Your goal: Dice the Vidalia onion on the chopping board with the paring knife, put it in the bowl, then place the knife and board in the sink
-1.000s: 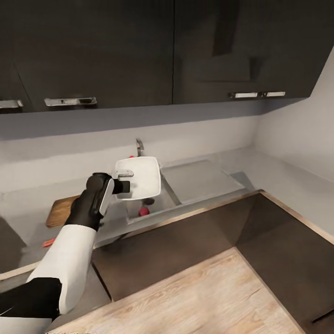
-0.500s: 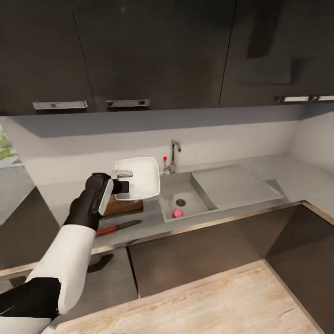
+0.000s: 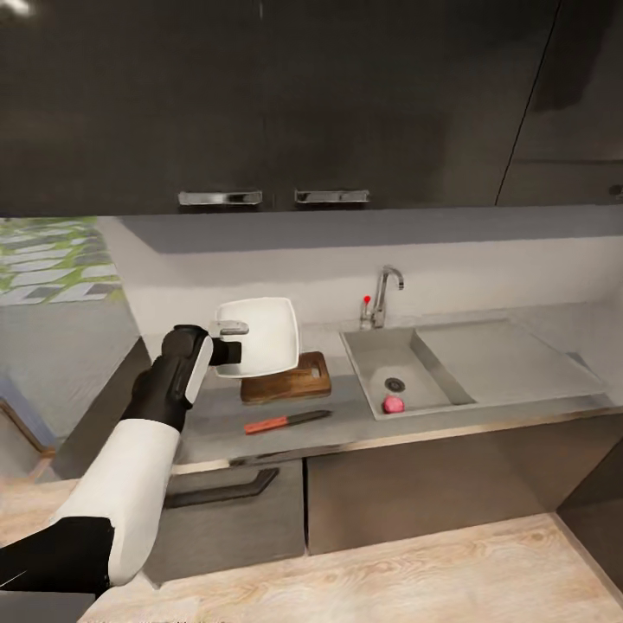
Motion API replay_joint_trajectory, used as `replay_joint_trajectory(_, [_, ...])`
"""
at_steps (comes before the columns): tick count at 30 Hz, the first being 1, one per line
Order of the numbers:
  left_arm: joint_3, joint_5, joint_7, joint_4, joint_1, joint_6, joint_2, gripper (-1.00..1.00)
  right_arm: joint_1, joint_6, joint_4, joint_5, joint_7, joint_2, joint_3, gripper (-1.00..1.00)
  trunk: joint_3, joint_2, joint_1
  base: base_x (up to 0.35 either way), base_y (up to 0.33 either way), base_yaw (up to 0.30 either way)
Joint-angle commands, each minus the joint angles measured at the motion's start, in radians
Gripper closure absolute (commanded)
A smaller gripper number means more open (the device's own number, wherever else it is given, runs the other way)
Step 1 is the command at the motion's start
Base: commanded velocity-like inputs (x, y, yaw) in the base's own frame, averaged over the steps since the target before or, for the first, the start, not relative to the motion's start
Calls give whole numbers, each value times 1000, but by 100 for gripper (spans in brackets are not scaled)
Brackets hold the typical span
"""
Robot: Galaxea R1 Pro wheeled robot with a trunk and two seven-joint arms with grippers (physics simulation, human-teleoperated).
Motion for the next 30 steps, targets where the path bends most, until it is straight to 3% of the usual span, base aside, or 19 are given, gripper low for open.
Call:
replay_joint_trajectory(1, [2,2,2,4,-1,4,-1,100,-1,-4,1,-5,1,0,8,-100,-2,-2,1,0,300,58])
replay_joint_trajectory(17, [2,2,-1,50,-1,4,3,100,-1,-4,1,-5,1,-1,8,-100,-2,-2,1,0,300,7])
replay_joint_trajectory(23, [3,3,-3,63,-1,4,30,100,-1,-4,1,-5,1,-1,8,-100,-2,-2,1,0,300,0])
replay_joint_trajectory(30, [3,3,-3,92,-1,2,36,100,-1,-4,1,-5,1,-1,8,-100,-2,-2,1,0,300,0])
